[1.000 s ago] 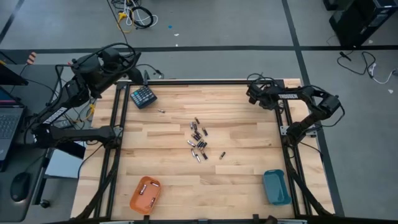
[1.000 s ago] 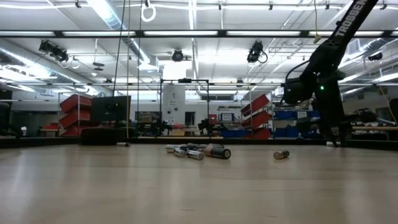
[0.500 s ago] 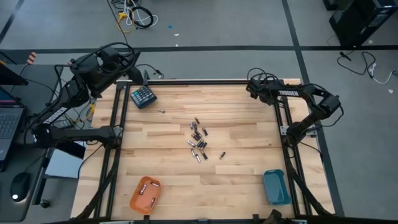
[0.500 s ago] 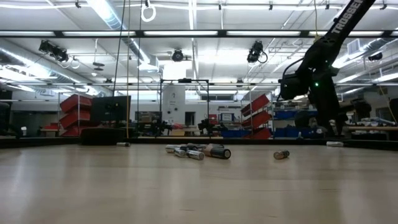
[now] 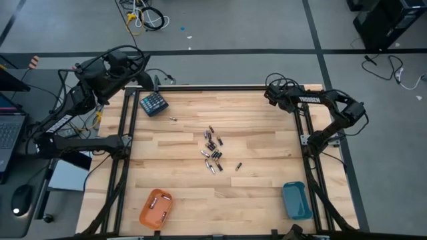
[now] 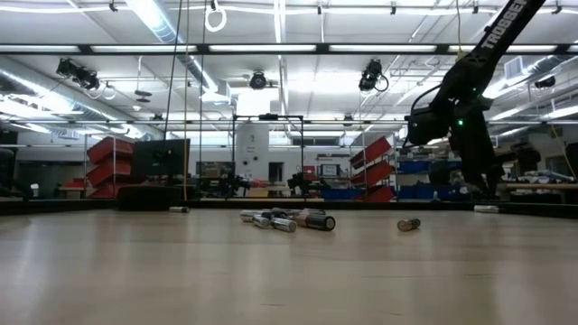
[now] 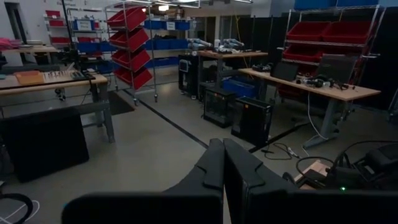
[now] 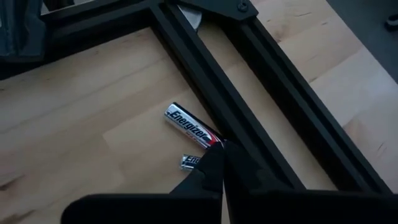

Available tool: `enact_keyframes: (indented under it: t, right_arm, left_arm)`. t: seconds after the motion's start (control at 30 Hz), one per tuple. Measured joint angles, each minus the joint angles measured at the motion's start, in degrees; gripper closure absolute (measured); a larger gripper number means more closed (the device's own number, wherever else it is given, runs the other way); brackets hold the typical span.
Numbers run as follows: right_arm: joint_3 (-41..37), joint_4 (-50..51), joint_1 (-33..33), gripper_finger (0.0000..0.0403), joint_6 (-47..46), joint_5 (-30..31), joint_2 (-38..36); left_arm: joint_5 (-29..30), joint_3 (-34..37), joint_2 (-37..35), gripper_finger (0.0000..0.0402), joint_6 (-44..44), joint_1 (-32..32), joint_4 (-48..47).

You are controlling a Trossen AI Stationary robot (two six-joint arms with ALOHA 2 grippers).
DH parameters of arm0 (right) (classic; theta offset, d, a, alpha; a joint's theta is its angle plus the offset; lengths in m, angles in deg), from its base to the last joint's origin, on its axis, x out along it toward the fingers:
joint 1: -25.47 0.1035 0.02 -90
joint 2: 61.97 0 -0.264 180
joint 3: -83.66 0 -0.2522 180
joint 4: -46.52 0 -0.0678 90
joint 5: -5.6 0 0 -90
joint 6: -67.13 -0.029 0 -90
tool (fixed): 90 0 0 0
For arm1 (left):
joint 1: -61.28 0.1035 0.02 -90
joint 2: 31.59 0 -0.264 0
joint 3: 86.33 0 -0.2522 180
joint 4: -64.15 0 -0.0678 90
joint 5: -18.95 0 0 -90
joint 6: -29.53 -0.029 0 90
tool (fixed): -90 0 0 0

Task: Sort batteries
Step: Put the silver battery into the orange bin

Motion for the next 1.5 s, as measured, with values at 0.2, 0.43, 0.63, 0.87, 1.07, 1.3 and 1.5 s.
enact_keyframes:
  t: [0.2,0.43,0.63,0.87,1.07,1.3,1.5]
  right_arm:
    - [-0.1,-0.2,0.0,0.0402,-0.3,-0.5,0.0]
    - [-0.1,-0.4,0.0,0.0403,-1.2,-1.4,0.0]
    - [-0.3,-0.9,0.0,0.0403,-1.9,-0.7,0.0]
    - [-1.4,-2.0,0.6,0.0403,-1.9,0.8,0.0]
    - [-1.9,-2.8,1.0,0.0403,-2.2,1.2,0.0]
    - [-1.9,-2.7,0.8,0.0403,-1.6,-4.6,0.0]
    - [-1.9,-1.7,0.7,0.0403,-2.7,-1.2,0.0]
  left_arm:
    - [0.0,0.0,0.0,0.0401,0.0,0.0,-0.4]
    - [0.0,0.0,0.0,0.0401,0.0,0.0,-1.7]
    - [0.0,0.0,0.0,0.0401,0.0,0.0,-1.7]
    - [0.0,0.0,0.0,0.0401,0.0,0.0,-2.5]
    - [0.0,0.0,0.0,0.0401,0.0,0.0,-2.6]
    - [0.0,0.0,0.0,0.0401,0.0,0.0,-2.6]
    - [0.0,0.0,0.0,0.0401,0.0,0.0,-2.6]
